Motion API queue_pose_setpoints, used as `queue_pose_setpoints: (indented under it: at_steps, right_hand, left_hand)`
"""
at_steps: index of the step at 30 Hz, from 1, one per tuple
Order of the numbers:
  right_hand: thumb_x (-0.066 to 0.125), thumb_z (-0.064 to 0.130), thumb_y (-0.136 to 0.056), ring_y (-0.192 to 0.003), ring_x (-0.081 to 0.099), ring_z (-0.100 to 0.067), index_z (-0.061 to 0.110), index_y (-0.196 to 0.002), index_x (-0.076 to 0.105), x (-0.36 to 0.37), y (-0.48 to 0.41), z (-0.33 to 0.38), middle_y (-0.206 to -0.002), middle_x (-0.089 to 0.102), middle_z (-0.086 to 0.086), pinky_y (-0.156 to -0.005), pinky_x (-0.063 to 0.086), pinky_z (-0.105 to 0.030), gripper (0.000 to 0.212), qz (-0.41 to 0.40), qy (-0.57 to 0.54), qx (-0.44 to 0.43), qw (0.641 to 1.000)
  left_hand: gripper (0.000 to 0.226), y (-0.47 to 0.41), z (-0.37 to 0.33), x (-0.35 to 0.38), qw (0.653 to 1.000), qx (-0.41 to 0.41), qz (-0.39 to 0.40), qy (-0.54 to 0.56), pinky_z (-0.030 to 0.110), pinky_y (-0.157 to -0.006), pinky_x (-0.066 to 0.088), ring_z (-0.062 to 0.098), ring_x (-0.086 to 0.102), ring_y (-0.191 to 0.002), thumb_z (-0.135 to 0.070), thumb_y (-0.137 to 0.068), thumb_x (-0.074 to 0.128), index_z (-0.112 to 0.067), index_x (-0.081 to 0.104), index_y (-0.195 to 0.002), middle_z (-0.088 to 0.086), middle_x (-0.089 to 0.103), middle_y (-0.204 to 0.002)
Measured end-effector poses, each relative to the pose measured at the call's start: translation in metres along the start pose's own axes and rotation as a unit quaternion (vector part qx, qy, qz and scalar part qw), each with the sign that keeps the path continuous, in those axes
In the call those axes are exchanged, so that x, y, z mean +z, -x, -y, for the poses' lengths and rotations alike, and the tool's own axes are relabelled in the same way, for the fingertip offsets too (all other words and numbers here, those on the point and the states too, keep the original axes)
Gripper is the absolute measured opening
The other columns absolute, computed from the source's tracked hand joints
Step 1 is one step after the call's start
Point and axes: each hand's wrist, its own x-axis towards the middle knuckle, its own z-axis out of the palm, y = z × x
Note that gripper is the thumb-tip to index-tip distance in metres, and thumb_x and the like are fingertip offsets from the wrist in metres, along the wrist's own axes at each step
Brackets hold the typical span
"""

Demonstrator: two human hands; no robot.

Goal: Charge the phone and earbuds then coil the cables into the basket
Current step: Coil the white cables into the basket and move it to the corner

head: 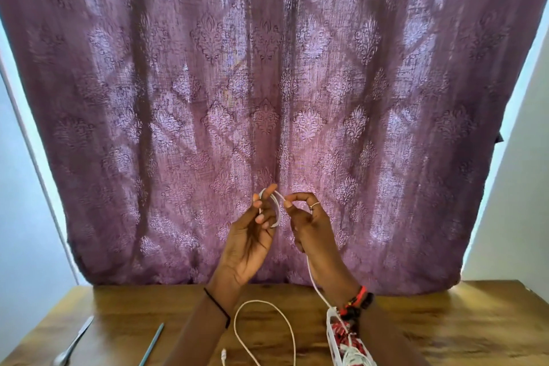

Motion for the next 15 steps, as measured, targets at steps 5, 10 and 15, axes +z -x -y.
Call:
queue_pose_setpoints:
  at_steps: [5,10,15]
  right_hand:
    - [0.053,0.006,-0.092,-0.043,0.046,0.002,0.01,-0.09,0.052,0.007,0.013,-0.001,-0.053,0.054,0.01,-0.047,0.031,-0.009,0.004,-0.024,0.089,-0.078,0.993]
    - [0.051,0.006,-0.092,-0.065,0.059,-0.003,0.018,-0.087,0.045,0.009,0.023,-0.004,-0.075,0.063,0.006,-0.057,0.039,-0.012,0.013,0.004,0.202,-0.098,0.974]
    - [0.051,0.01,-0.092,-0.076,0.062,-0.02,0.019,-0.085,0.043,0.007,0.025,-0.007,-0.077,0.063,-0.002,-0.071,0.046,-0.035,0.014,0.036,0.271,-0.094,0.957]
  left_hand:
    - [0.08,-0.012,0.004,0.006,0.999,0.036,-0.038,0.004,0.015,-0.057,0.052,0.005,0.057,-0.054,-0.009,-0.043,0.093,0.003,0.06,-0.116,-0.001,0.062,-0.069]
    - [0.06,-0.016,-0.004,0.015,0.995,0.058,-0.084,0.004,0.015,-0.057,0.054,0.005,0.066,-0.064,-0.007,-0.058,0.084,0.002,0.061,-0.113,0.002,0.073,-0.084]
    - [0.021,-0.017,-0.006,0.026,0.971,0.11,-0.151,-0.15,0.012,-0.066,0.054,0.001,0.066,-0.066,-0.007,-0.094,0.043,-0.008,0.061,-0.104,-0.005,0.074,-0.082]
